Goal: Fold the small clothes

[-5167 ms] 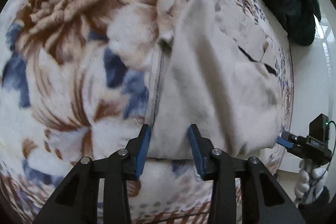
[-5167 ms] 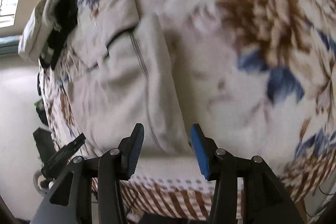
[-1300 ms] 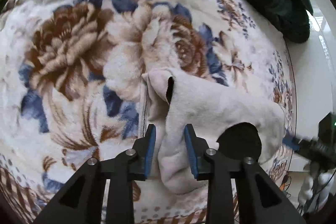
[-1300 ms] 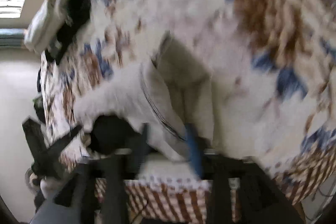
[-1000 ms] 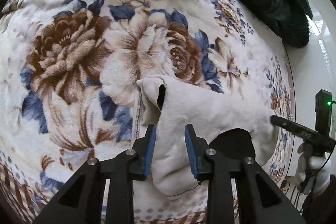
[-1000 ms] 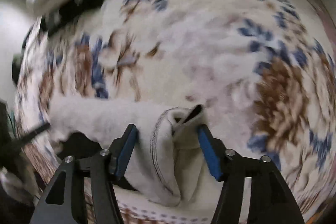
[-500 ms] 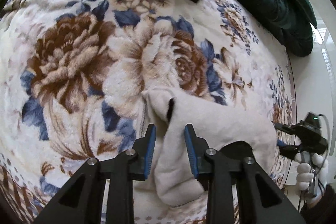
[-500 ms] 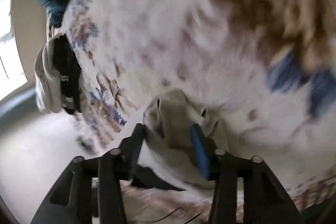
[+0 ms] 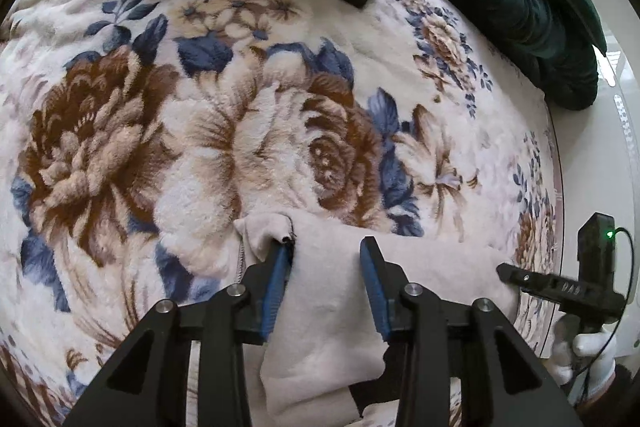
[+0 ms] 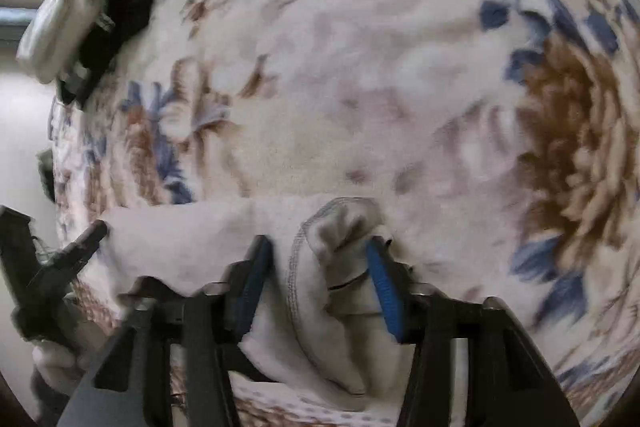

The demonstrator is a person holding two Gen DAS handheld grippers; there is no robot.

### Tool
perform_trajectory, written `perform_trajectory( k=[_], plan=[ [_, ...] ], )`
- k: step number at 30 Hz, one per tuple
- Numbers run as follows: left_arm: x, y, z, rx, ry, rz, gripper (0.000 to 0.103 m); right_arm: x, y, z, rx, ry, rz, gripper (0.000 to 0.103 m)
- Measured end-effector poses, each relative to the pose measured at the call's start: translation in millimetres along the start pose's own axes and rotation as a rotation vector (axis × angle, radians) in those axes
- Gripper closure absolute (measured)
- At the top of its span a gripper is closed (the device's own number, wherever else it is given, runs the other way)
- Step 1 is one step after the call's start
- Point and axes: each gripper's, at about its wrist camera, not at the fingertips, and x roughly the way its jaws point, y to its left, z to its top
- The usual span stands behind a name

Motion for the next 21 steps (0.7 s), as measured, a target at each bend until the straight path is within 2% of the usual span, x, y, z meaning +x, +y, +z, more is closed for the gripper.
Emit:
perform_trajectory(
  k=[1, 2, 4, 5, 7, 8, 9, 11, 13, 15, 16, 20, 21],
  plan=[
    [0, 2, -1, -0.004, 0.003, 0.001, 0.068, -1, -9, 1, 0.081, 0.013, 0.087, 0.087],
    [0, 5, -2, -0.010, 0.005, -0.001, 0.068, 0, -28, 1, 0.228, 0.034, 0.269, 0.088],
    [-2, 9, -4, -0.022, 0.006, -0.001, 0.068, 2, -59, -4, 0.423, 0.048, 0.472, 0.088],
    [-3, 10, -4, -0.027, 0.007, -0.002, 0.068, 9, -79, -7, 0.543, 0.071, 0.545, 0.088],
    [-5, 15, -5, -0.042, 0.012, -0.004, 0.067, 7, -99, -8, 0.596, 0.042, 0.467, 0.084],
    [-7, 18, -5, -0.057, 0.013, -0.015, 0.067, 4, -101, -6, 0.574, 0.030, 0.412, 0.067],
    [-10, 20, -5, -0.069, 0.016, -0.020, 0.067, -3, -99, -5, 0.543, 0.019, 0.383, 0.059],
    [-16, 22, -5, -0.076, 0.015, -0.023, 0.067, -22, -89, -3, 0.475, -0.029, 0.347, 0.054],
    [-23, 21, -6, -0.071, 0.007, -0.031, 0.067, -42, -69, -3, 0.365, -0.089, 0.250, 0.044],
    [-26, 19, -6, -0.063, 0.007, -0.038, 0.066, -51, -43, -2, 0.223, -0.107, 0.175, 0.042],
    [-25, 17, -7, -0.058, 0.011, -0.040, 0.066, -48, -32, -3, 0.164, -0.093, 0.145, 0.042],
    [-12, 14, -11, -0.052, 0.042, -0.036, 0.066, -13, 4, -7, -0.086, 0.011, -0.064, 0.042],
    [-10, 14, -12, -0.052, 0.048, -0.035, 0.066, -2, 8, -10, -0.128, 0.035, -0.109, 0.051]
  ],
)
